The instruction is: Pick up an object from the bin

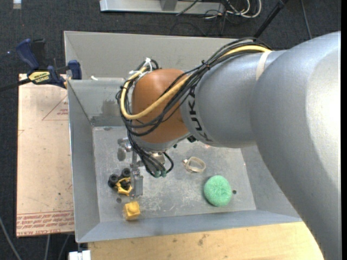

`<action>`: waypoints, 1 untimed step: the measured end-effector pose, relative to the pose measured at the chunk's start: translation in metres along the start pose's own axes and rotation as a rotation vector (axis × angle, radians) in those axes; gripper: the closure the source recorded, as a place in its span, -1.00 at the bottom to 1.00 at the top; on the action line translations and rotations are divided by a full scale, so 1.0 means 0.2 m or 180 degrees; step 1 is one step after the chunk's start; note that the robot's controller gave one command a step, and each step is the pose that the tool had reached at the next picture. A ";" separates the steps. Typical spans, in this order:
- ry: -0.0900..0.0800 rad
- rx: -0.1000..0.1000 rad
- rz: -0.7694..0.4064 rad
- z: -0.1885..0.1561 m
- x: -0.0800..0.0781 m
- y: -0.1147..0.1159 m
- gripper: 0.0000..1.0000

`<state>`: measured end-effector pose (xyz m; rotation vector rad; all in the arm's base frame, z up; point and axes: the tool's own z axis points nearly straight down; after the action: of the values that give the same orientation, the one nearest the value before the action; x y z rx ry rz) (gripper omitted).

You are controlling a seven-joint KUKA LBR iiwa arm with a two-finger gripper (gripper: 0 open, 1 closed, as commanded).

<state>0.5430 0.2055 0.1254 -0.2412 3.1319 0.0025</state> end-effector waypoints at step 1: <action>-0.0001 0.0003 -0.0104 0.11 0.00 0.00 -1.00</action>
Offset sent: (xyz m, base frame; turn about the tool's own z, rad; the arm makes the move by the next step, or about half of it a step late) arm -0.0096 -0.0125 -0.0554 -0.0114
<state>0.5421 0.2053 0.1031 -0.2922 3.1272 0.0011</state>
